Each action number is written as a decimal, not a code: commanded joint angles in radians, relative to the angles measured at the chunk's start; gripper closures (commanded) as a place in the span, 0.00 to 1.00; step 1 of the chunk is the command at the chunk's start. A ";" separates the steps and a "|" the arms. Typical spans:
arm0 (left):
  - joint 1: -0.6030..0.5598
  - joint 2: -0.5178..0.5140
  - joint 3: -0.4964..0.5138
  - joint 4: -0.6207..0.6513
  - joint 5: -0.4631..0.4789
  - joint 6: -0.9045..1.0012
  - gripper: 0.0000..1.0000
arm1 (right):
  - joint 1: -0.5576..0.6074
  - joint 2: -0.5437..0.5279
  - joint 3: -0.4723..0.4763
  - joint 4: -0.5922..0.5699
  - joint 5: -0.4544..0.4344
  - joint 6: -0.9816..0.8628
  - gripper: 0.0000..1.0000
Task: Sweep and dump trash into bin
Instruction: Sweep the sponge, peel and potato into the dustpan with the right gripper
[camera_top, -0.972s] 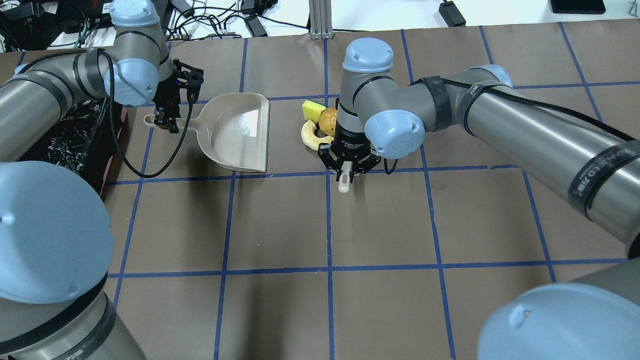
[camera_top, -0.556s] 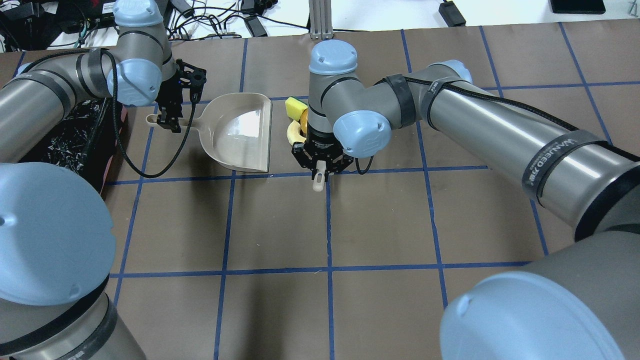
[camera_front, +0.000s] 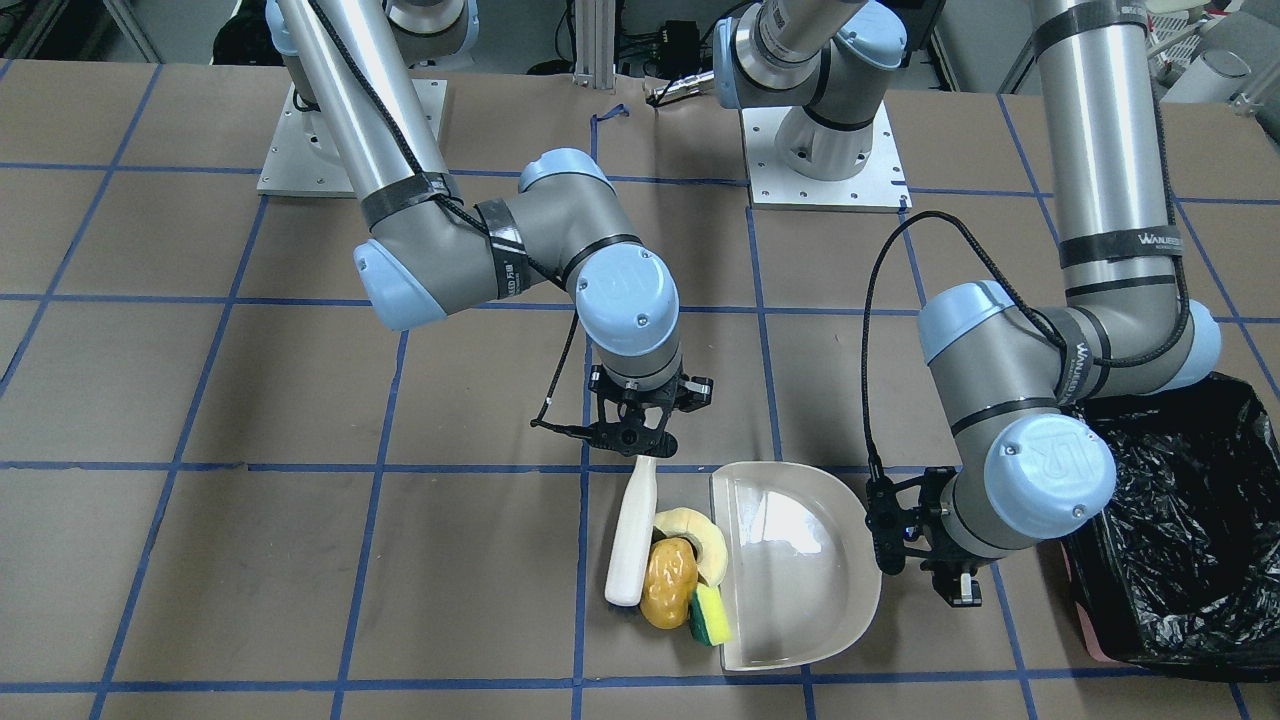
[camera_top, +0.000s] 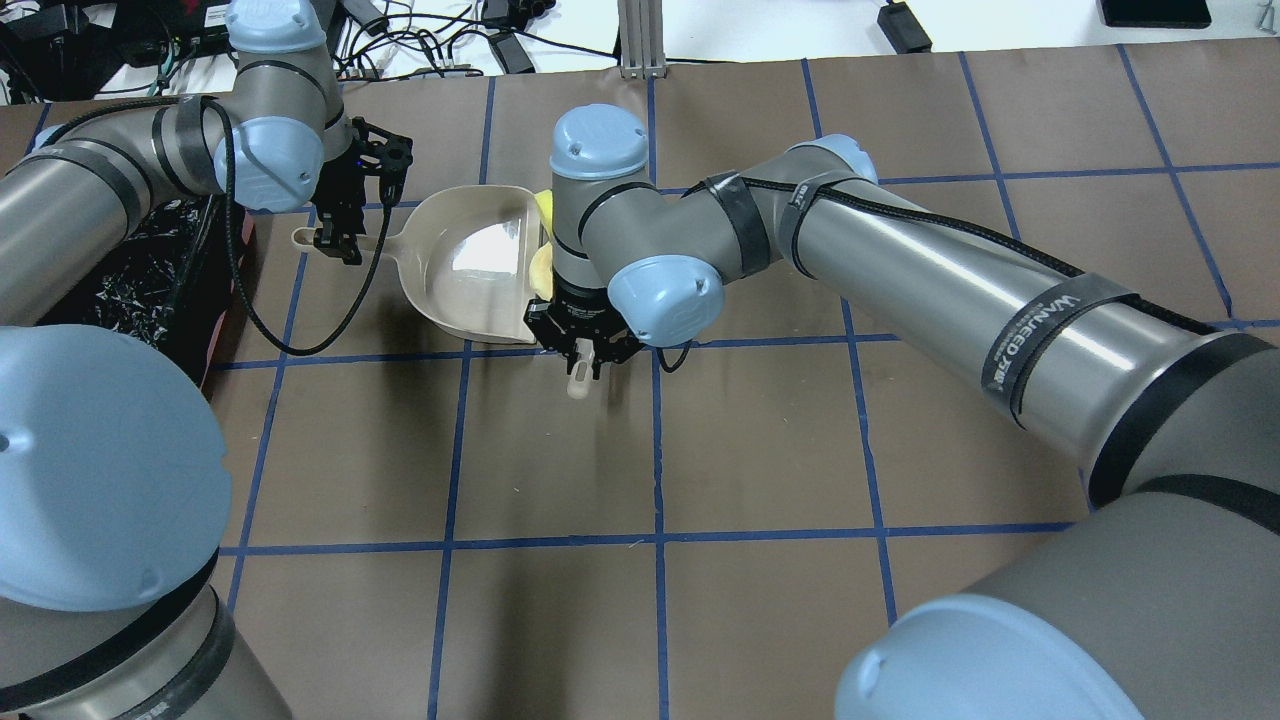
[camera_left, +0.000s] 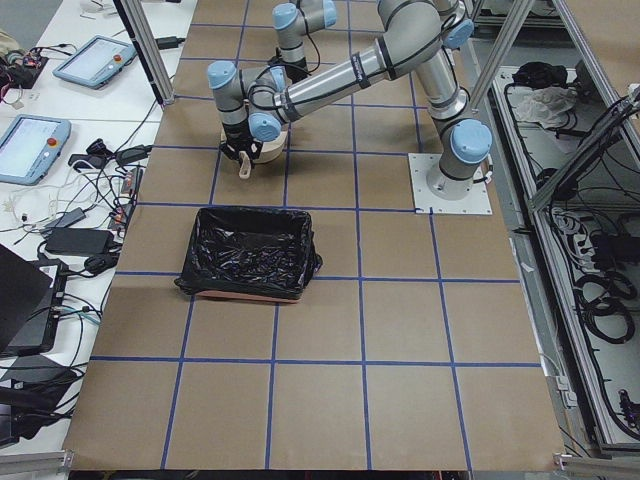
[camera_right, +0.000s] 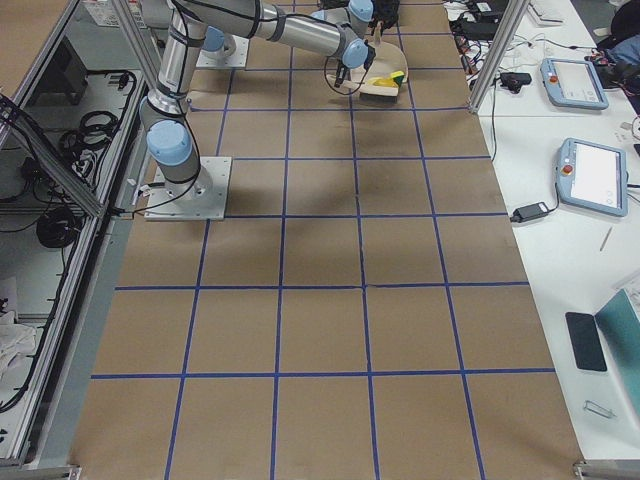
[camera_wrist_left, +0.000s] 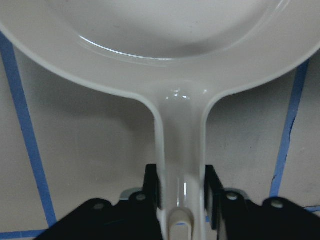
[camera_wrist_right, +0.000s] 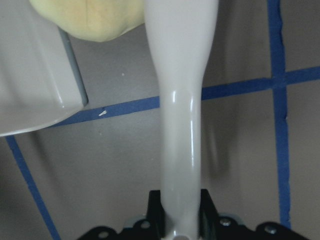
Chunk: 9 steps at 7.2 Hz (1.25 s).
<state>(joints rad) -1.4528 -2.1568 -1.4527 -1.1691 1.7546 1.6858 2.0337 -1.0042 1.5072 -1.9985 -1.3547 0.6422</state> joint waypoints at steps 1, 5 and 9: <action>0.000 0.000 0.000 0.000 -0.003 0.000 1.00 | 0.049 0.022 -0.047 -0.011 0.025 0.036 1.00; 0.000 0.002 0.000 0.002 -0.006 0.000 1.00 | 0.124 0.071 -0.120 -0.041 0.063 0.075 1.00; 0.008 0.009 -0.003 0.005 -0.012 0.006 1.00 | 0.113 0.053 -0.148 -0.057 0.094 0.099 1.00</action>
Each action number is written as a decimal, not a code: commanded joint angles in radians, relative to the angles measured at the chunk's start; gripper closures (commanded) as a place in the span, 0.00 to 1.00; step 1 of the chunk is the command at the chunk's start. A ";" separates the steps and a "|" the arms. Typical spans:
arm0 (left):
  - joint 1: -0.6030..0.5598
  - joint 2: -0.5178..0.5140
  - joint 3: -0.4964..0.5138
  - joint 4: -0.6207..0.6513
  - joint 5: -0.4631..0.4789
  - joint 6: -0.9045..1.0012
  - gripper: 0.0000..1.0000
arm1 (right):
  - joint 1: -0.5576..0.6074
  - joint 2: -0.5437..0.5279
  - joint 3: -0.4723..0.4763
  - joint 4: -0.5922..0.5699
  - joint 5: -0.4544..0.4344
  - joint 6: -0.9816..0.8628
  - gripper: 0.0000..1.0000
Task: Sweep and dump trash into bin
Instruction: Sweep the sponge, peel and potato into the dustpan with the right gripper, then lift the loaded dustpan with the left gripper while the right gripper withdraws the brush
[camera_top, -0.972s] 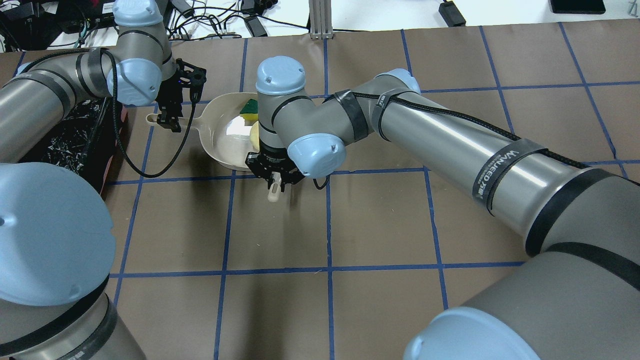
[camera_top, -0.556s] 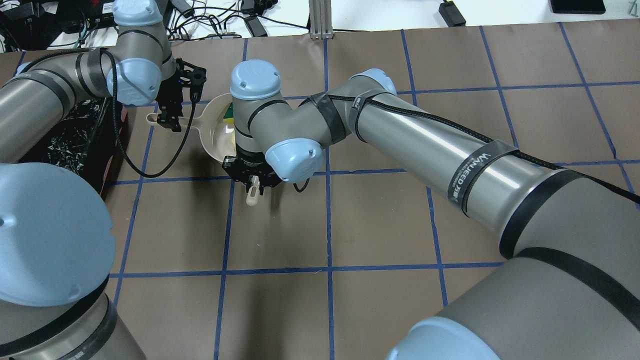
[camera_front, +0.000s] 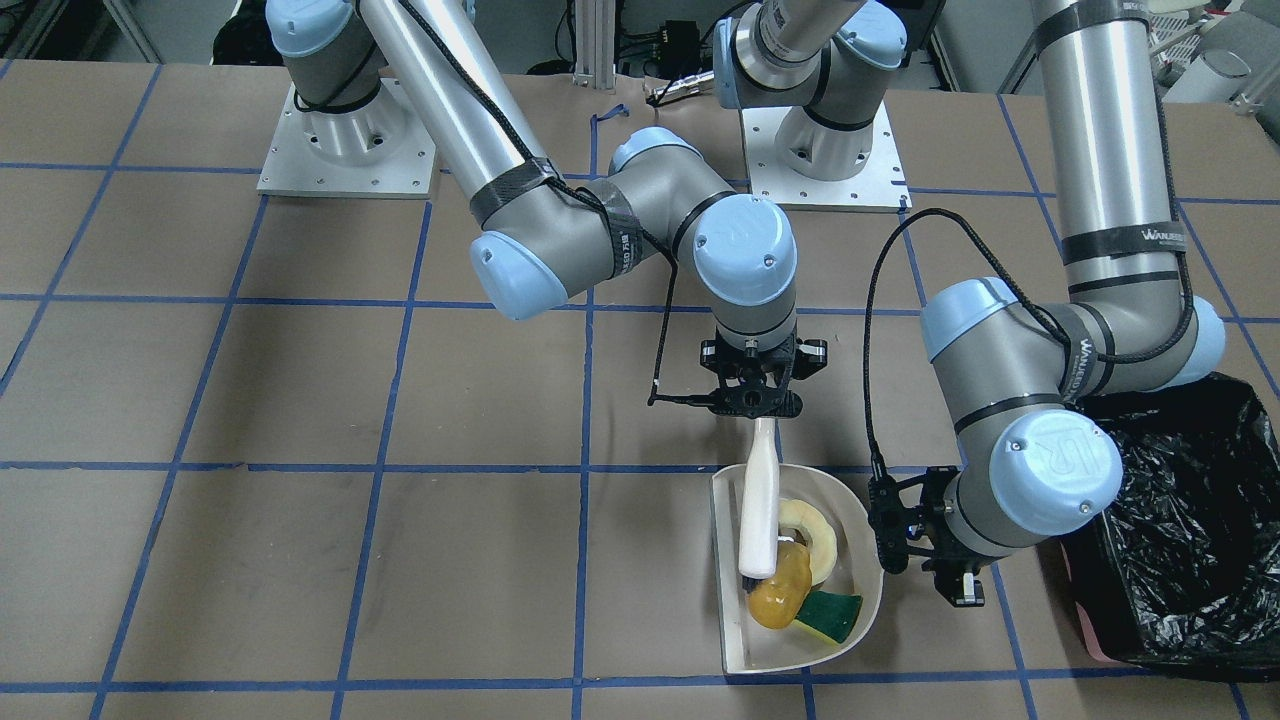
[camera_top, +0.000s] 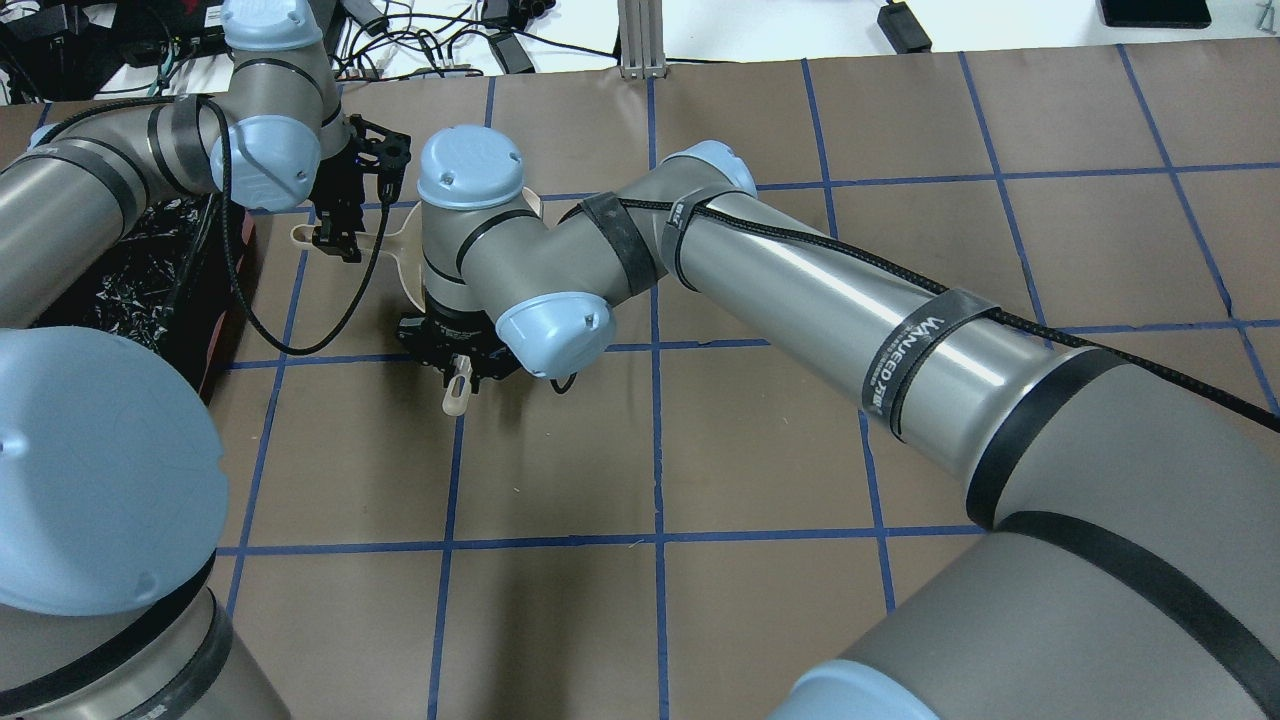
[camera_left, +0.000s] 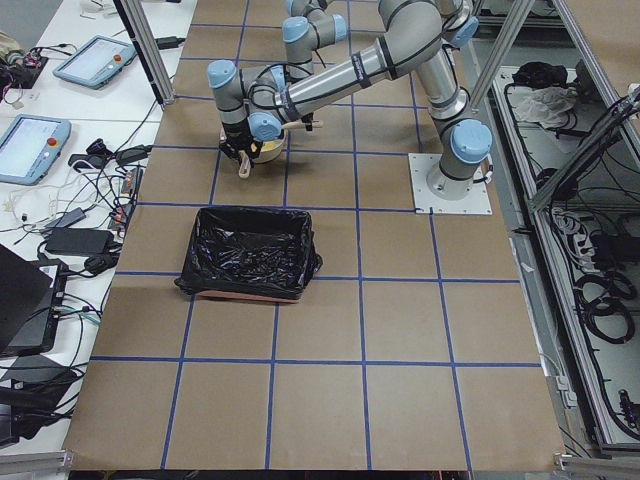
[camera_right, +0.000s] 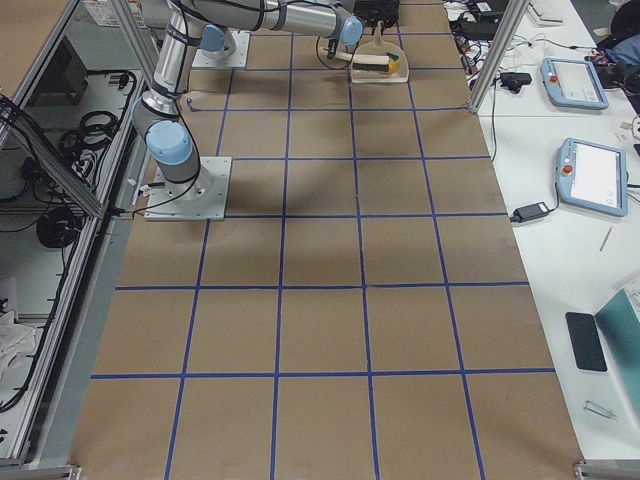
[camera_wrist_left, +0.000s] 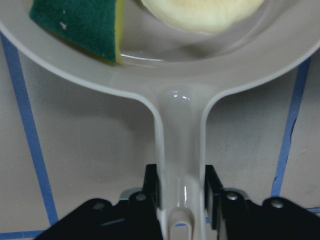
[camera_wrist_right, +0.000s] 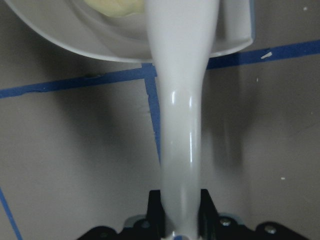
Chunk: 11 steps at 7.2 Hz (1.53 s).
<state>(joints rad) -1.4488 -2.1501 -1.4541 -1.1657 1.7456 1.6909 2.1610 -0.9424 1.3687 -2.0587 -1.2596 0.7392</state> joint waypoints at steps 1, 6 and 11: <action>0.005 0.004 0.000 0.001 -0.003 0.003 1.00 | -0.039 -0.024 -0.008 0.014 0.000 0.003 1.00; 0.007 0.010 -0.003 0.003 -0.006 0.003 1.00 | -0.195 -0.180 -0.010 0.307 -0.085 -0.038 1.00; 0.088 0.073 0.000 -0.026 -0.095 0.033 1.00 | -0.550 -0.298 0.055 0.486 -0.279 -0.450 1.00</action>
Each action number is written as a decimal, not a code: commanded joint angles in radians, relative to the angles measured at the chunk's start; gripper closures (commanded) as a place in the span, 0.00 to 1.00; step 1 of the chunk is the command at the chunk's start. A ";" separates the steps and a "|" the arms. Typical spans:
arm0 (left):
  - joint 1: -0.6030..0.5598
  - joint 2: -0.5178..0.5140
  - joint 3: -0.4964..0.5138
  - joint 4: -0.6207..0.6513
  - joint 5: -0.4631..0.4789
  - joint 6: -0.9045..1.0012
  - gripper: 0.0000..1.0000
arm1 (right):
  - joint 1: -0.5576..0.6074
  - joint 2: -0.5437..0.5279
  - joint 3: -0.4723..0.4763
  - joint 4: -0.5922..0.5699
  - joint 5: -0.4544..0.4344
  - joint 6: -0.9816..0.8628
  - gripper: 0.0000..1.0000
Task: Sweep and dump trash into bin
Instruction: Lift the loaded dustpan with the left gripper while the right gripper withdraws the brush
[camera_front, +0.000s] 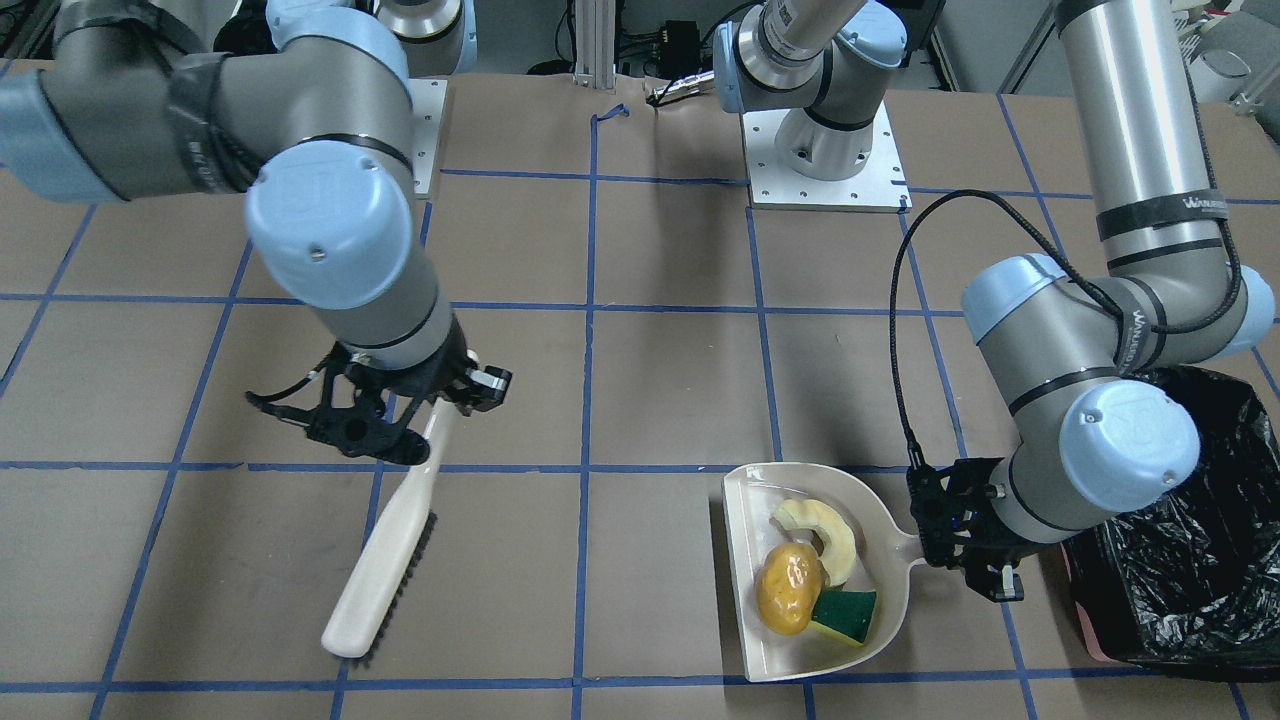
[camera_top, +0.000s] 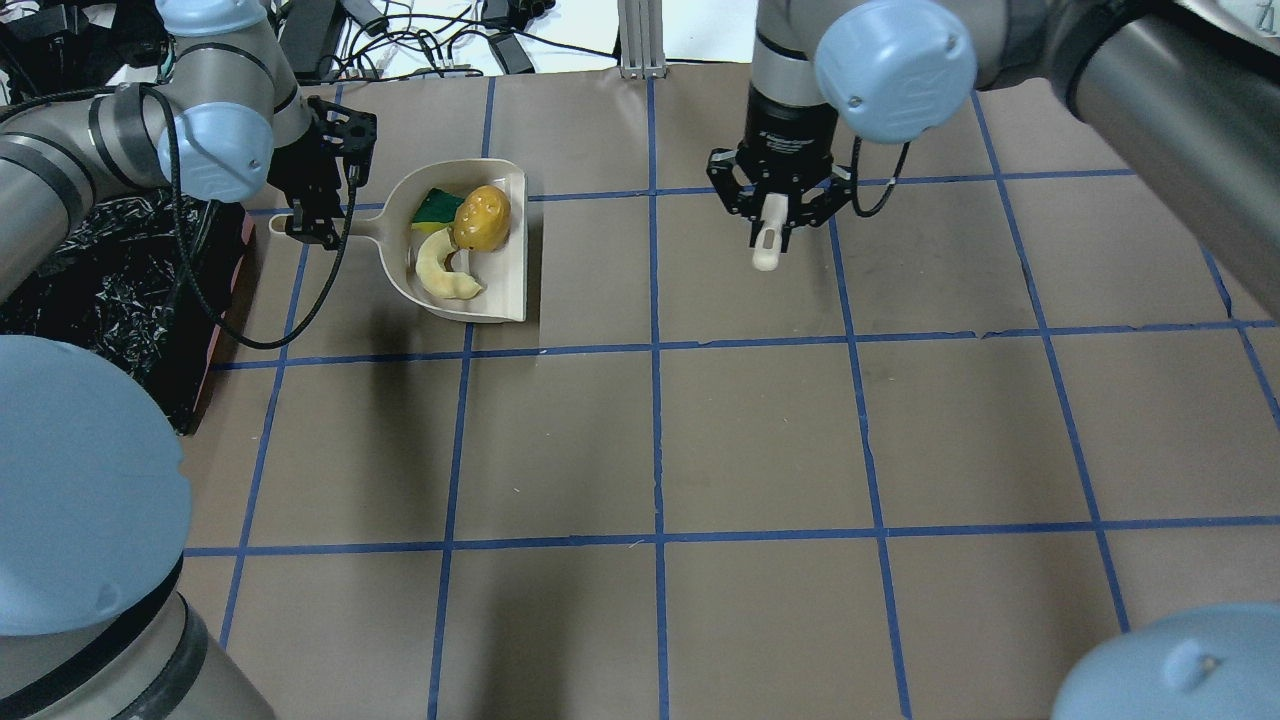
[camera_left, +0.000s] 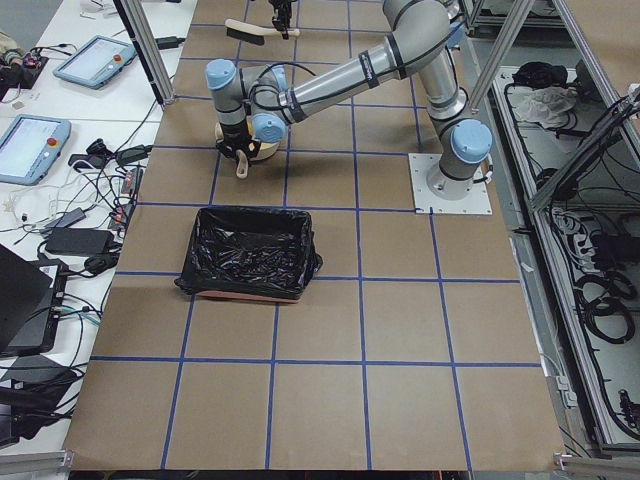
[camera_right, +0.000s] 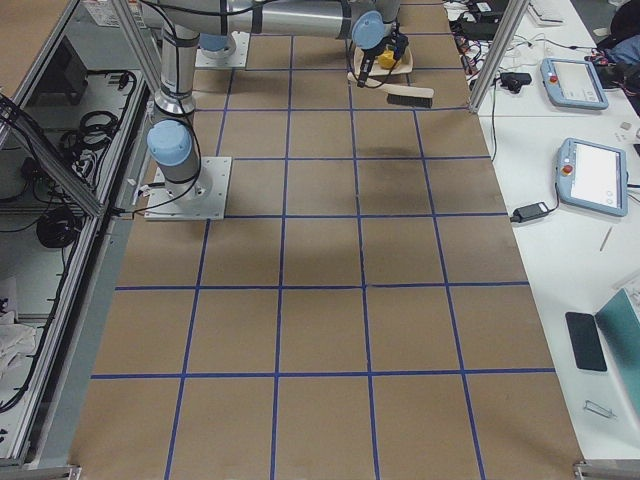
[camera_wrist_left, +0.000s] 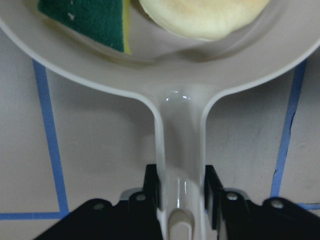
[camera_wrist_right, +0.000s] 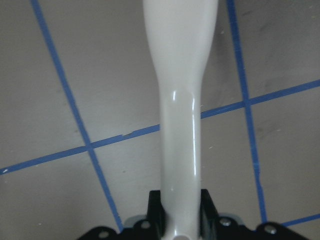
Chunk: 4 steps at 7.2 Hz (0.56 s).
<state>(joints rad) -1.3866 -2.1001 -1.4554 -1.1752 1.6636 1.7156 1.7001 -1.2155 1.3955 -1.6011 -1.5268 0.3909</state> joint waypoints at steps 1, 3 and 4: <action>0.067 0.044 0.001 -0.032 -0.031 0.025 1.00 | -0.164 -0.053 0.060 0.038 -0.015 -0.216 1.00; 0.148 0.086 0.006 -0.076 -0.031 0.100 1.00 | -0.339 -0.059 0.129 0.038 -0.087 -0.445 1.00; 0.190 0.107 0.035 -0.130 -0.030 0.107 1.00 | -0.394 -0.049 0.175 0.014 -0.087 -0.551 1.00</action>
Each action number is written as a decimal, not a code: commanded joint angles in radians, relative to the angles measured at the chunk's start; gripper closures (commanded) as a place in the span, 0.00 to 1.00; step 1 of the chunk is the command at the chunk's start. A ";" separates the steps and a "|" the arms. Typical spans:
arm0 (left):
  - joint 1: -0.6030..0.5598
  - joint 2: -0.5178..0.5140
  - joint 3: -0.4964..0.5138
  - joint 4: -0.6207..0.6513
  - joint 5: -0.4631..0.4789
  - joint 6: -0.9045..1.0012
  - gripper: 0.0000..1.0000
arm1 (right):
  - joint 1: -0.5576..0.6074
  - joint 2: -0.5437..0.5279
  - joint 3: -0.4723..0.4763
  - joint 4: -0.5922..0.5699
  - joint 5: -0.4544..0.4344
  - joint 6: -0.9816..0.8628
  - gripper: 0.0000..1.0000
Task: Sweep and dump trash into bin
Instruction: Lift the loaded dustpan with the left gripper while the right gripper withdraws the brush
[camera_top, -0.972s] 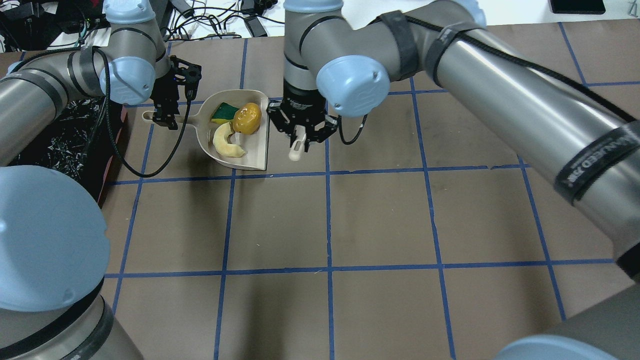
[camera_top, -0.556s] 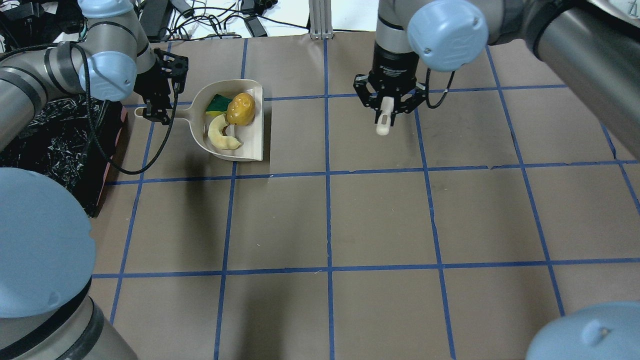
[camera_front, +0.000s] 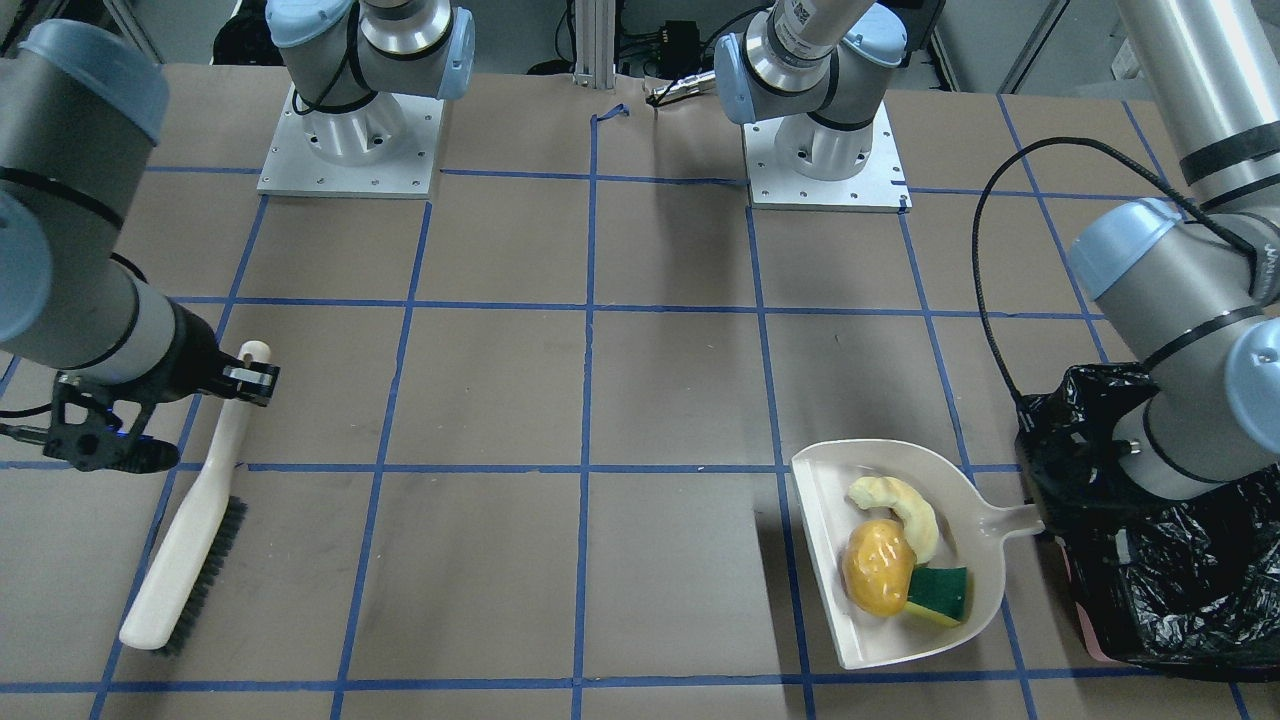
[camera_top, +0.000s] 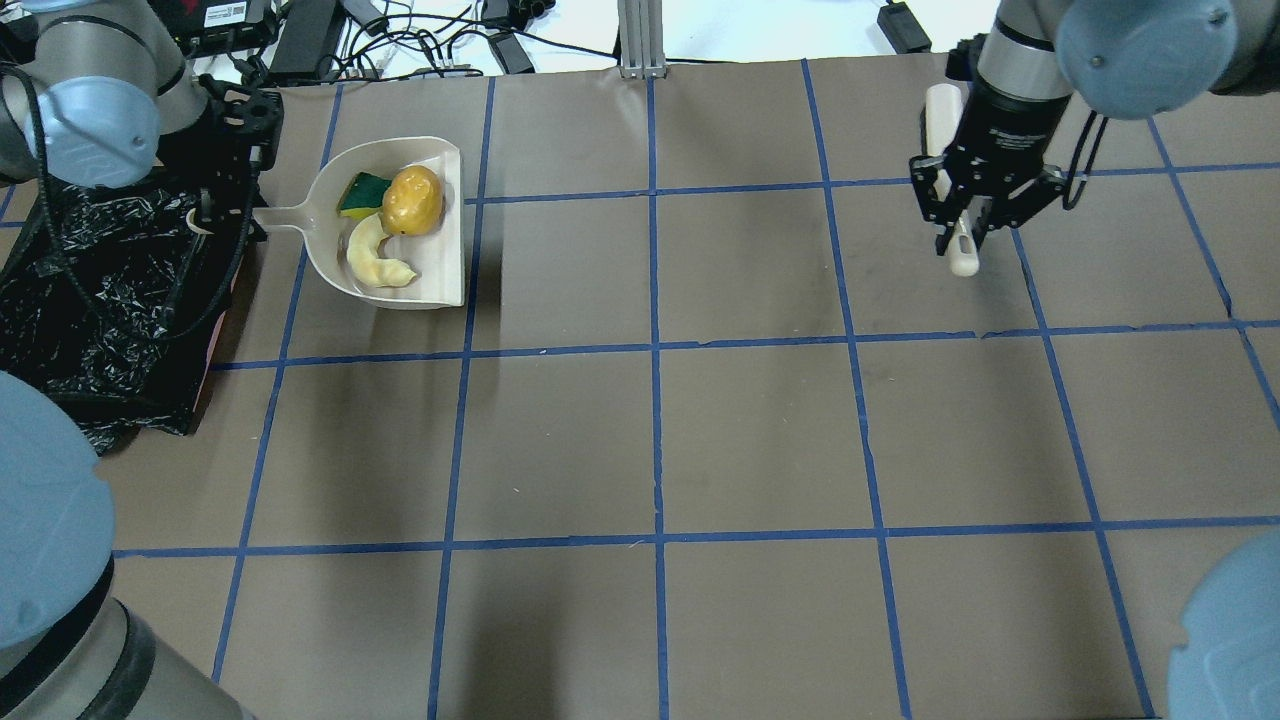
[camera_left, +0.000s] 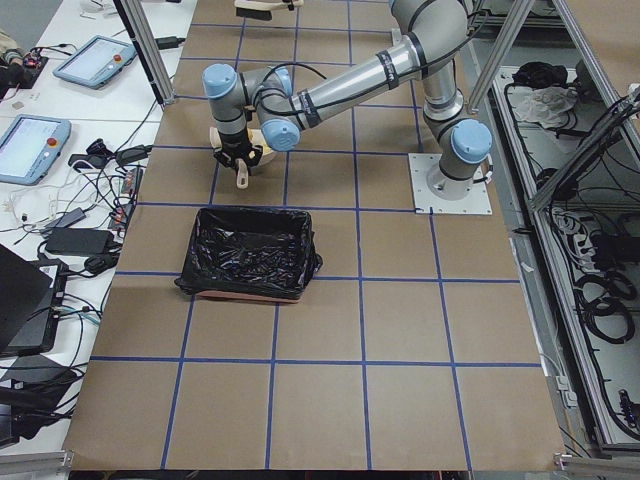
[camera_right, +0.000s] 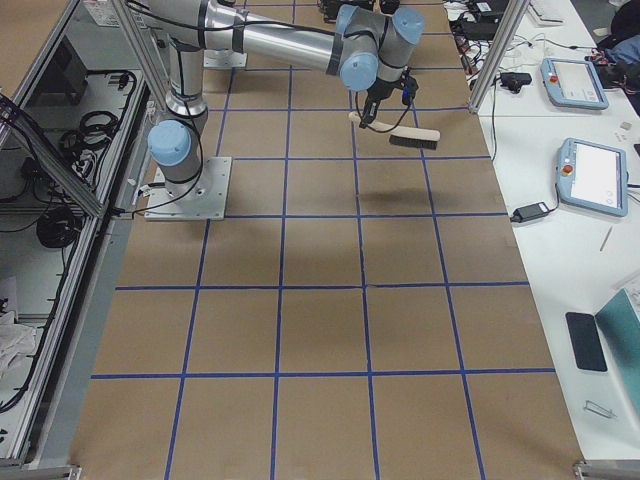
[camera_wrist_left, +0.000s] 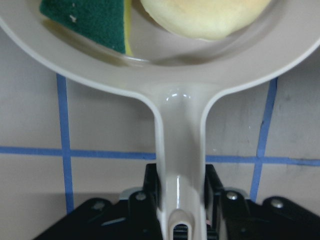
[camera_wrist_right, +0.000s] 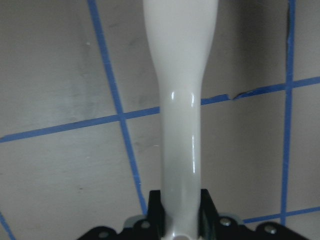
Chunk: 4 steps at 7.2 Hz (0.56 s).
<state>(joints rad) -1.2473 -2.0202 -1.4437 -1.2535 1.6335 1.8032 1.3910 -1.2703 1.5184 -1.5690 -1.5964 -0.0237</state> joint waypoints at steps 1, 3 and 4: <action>0.096 0.035 0.066 -0.110 -0.003 0.024 1.00 | -0.114 0.015 0.090 -0.099 -0.023 -0.151 1.00; 0.156 0.054 0.095 -0.139 0.005 0.076 1.00 | -0.121 0.038 0.132 -0.190 -0.052 -0.172 1.00; 0.202 0.063 0.104 -0.139 0.022 0.181 1.00 | -0.125 0.049 0.135 -0.222 -0.057 -0.215 1.00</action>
<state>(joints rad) -1.0920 -1.9694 -1.3519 -1.3847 1.6398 1.8947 1.2726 -1.2339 1.6428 -1.7484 -1.6444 -0.1987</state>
